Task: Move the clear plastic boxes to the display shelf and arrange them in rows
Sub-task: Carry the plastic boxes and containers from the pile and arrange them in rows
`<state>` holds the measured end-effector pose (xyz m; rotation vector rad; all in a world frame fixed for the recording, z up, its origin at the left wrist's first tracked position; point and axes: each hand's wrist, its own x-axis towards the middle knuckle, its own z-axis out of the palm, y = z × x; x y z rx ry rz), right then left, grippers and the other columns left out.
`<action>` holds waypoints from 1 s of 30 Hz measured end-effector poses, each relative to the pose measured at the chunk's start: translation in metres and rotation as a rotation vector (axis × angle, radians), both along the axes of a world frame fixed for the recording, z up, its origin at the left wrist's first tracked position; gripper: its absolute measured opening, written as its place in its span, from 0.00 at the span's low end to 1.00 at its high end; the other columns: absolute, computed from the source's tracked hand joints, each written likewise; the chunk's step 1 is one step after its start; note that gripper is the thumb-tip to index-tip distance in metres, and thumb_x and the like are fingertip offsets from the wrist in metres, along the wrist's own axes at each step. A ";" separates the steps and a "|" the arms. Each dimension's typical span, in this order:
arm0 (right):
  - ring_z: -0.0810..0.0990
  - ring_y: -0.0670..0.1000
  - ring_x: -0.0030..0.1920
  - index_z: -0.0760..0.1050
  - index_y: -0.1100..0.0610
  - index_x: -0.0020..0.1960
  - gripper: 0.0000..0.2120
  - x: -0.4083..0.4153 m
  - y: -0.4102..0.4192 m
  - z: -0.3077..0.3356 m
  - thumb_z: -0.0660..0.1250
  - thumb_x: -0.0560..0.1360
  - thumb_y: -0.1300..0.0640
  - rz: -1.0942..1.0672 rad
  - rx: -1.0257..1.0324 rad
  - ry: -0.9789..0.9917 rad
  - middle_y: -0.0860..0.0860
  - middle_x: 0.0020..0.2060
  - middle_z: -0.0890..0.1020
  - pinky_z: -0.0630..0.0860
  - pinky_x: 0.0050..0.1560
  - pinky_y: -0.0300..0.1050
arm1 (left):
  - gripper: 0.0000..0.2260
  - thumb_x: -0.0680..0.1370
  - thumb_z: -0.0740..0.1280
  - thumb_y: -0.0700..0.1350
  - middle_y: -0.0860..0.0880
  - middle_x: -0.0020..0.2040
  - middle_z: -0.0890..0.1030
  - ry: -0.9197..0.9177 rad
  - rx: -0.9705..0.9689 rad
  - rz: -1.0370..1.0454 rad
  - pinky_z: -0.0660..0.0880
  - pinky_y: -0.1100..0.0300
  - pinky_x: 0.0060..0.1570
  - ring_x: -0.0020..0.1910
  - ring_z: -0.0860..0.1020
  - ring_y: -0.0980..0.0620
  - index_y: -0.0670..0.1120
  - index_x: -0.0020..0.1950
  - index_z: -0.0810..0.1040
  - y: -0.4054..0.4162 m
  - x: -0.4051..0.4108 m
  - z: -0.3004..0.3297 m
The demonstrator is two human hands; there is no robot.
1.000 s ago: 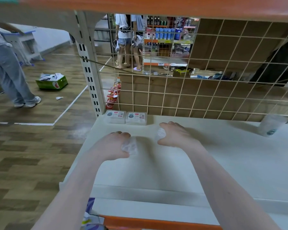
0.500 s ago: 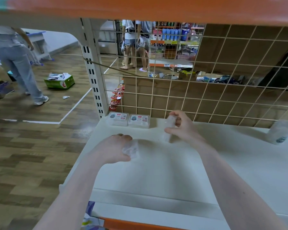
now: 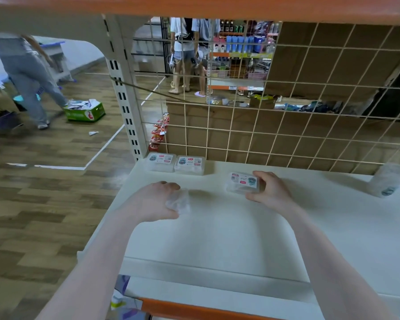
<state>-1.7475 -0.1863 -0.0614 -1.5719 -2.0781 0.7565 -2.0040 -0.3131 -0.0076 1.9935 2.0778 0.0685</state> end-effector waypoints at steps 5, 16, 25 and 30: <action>0.71 0.54 0.60 0.69 0.50 0.66 0.35 -0.017 -0.007 0.010 0.73 0.64 0.40 -0.057 0.081 -0.300 0.52 0.57 0.74 0.69 0.57 0.46 | 0.22 0.72 0.69 0.49 0.49 0.57 0.77 -0.018 -0.015 0.031 0.71 0.60 0.45 0.57 0.73 0.50 0.45 0.64 0.71 -0.004 -0.005 -0.001; 0.63 0.49 0.70 0.58 0.45 0.74 0.39 -0.025 -0.005 0.048 0.73 0.68 0.55 0.298 -0.018 -0.363 0.44 0.72 0.60 0.63 0.62 0.41 | 0.22 0.72 0.69 0.48 0.47 0.58 0.77 -0.068 -0.017 0.072 0.69 0.65 0.36 0.53 0.73 0.50 0.44 0.64 0.71 -0.005 -0.011 0.007; 0.67 0.50 0.66 0.69 0.48 0.69 0.30 -0.037 0.010 0.037 0.72 0.70 0.46 0.300 0.158 -0.450 0.48 0.66 0.71 0.63 0.62 0.42 | 0.22 0.72 0.68 0.48 0.47 0.58 0.77 -0.059 -0.017 0.076 0.69 0.65 0.36 0.51 0.73 0.50 0.43 0.64 0.71 -0.005 -0.013 0.006; 0.70 0.53 0.60 0.69 0.50 0.69 0.32 -0.048 0.005 0.028 0.71 0.68 0.40 0.224 0.218 -0.458 0.52 0.58 0.70 0.66 0.56 0.43 | 0.22 0.72 0.68 0.48 0.49 0.59 0.76 -0.043 -0.015 0.074 0.64 0.70 0.32 0.51 0.73 0.51 0.44 0.65 0.70 -0.002 -0.014 0.004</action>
